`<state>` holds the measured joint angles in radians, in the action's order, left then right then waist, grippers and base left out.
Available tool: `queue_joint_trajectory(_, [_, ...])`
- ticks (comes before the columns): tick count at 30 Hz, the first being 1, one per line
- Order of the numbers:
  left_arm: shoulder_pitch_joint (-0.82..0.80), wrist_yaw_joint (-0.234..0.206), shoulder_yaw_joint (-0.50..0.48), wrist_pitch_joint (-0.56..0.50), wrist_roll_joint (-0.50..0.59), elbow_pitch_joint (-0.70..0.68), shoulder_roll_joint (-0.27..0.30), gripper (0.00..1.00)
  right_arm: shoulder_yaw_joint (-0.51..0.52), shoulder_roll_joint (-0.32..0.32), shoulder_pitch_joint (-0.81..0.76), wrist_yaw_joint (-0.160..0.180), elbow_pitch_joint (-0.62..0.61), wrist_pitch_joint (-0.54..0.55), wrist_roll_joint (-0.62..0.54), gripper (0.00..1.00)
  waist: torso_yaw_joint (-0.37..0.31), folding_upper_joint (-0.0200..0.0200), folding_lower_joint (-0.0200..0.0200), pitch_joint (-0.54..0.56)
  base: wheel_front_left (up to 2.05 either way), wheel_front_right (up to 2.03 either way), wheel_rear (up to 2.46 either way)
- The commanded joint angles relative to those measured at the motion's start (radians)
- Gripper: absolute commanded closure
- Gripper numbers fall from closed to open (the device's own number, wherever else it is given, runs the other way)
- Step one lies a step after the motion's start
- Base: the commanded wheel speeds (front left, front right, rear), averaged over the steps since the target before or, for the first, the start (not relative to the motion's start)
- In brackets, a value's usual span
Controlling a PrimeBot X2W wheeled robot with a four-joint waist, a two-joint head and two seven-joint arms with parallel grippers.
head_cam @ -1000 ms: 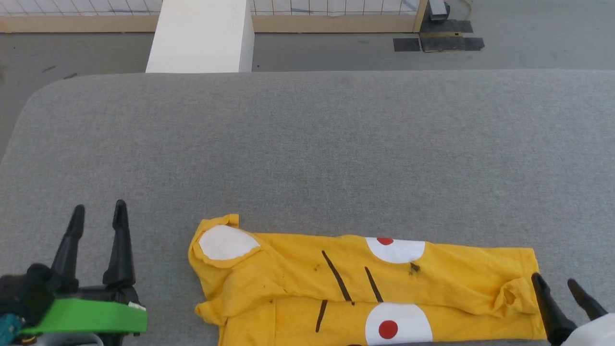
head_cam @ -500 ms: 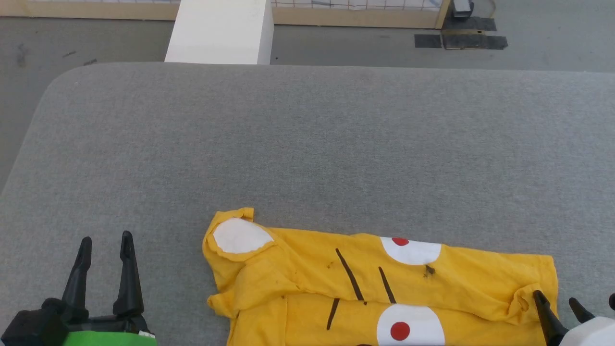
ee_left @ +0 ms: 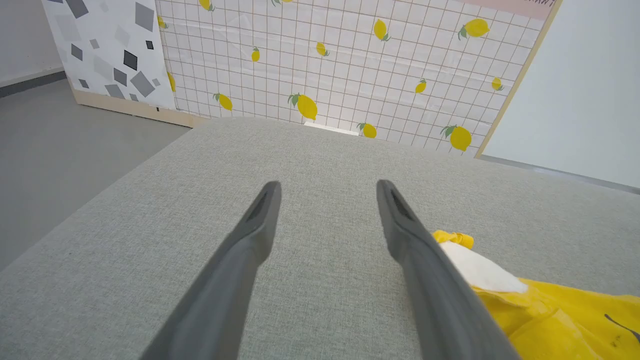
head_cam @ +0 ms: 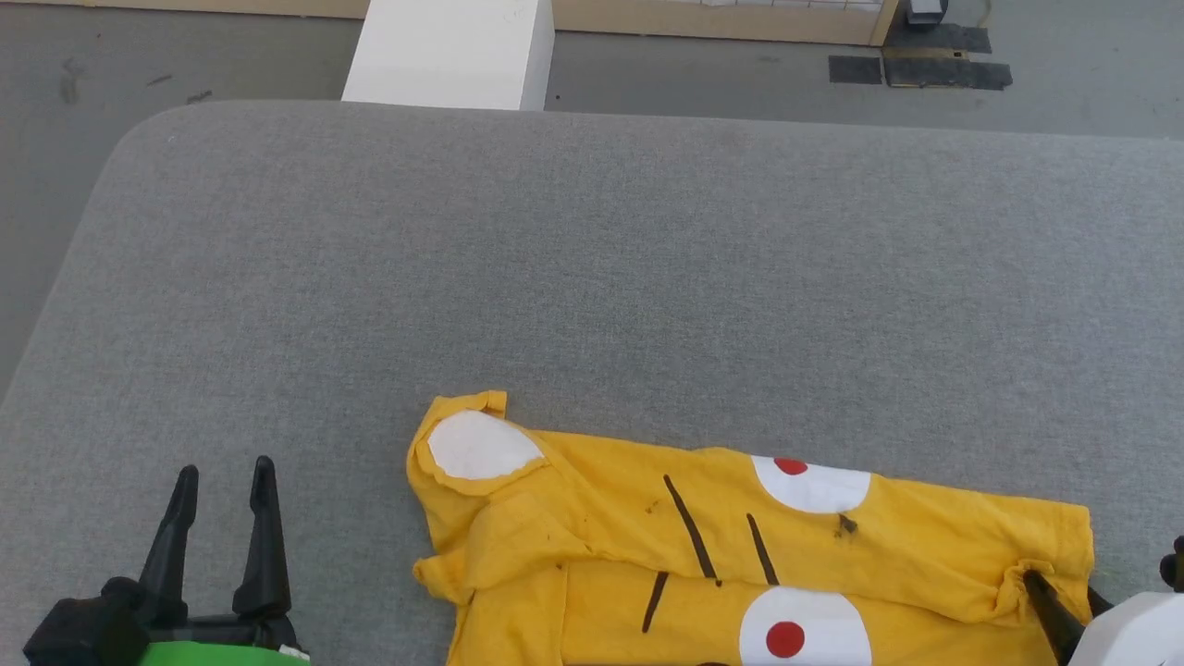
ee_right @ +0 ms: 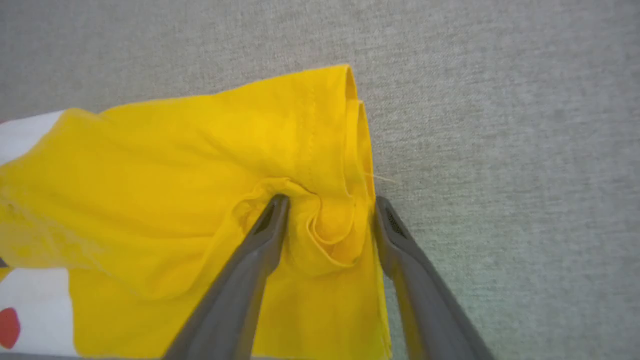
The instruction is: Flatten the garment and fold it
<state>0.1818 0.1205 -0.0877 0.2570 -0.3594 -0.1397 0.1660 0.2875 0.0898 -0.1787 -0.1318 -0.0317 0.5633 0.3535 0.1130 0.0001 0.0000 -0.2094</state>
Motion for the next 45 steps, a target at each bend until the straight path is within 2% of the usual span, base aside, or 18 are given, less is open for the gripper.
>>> queue_joint_trajectory(1, [-0.021,0.005,-0.001,0.005,0.000,0.003,-0.003,0.00,-0.017,-0.012,0.002,0.001,0.020,0.026,0.006,1.00,-0.002,-0.0001,0.0000,0.000,0.00,0.00,0.00])
queue_joint_trajectory(9, [-0.022,0.009,0.003,0.005,0.008,0.013,-0.011,0.00,0.028,0.018,0.032,0.001,-0.045,0.027,-0.022,1.00,-0.020,-0.0001,0.0000,0.005,0.00,0.00,0.00])
queue_joint_trajectory(21, [-0.020,0.010,0.016,0.005,0.026,0.027,0.000,0.00,0.252,0.072,0.072,0.001,-0.060,0.001,-0.103,1.00,-0.032,-0.0001,0.0000,0.009,0.00,0.00,0.00])
queue_joint_trajectory(24, [-0.013,0.010,0.012,0.005,0.042,0.038,0.003,0.00,0.260,0.076,0.065,0.001,-0.068,0.008,-0.123,1.00,-0.034,-0.0001,0.0000,0.022,0.00,0.00,0.00])
queue_joint_trajectory(28, [0.000,0.010,0.007,0.005,0.062,0.053,-0.002,0.00,0.186,0.049,0.053,0.001,-0.107,0.022,-0.077,1.00,-0.038,-0.0001,0.0000,0.040,0.00,0.00,0.00])
queue_joint_trajectory(33, [0.009,0.010,0.014,0.005,0.075,0.064,-0.011,0.00,0.005,0.032,0.010,0.001,-0.197,0.070,0.031,1.00,-0.042,-0.0001,0.0000,0.060,0.00,0.00,0.00])
queue_joint_trajectory(39, [0.019,0.010,0.017,0.005,0.079,0.067,-0.019,0.00,-0.207,0.054,0.006,0.001,-0.271,0.131,0.084,1.00,-0.046,-0.0001,0.0000,0.080,0.00,0.00,0.00])
queue_joint_trajectory(45, [0.018,0.010,0.029,0.005,0.077,0.072,-0.025,0.00,-0.402,0.073,0.087,0.001,-0.268,0.148,0.106,1.00,-0.032,-0.0001,0.0000,0.094,0.00,0.00,0.00])
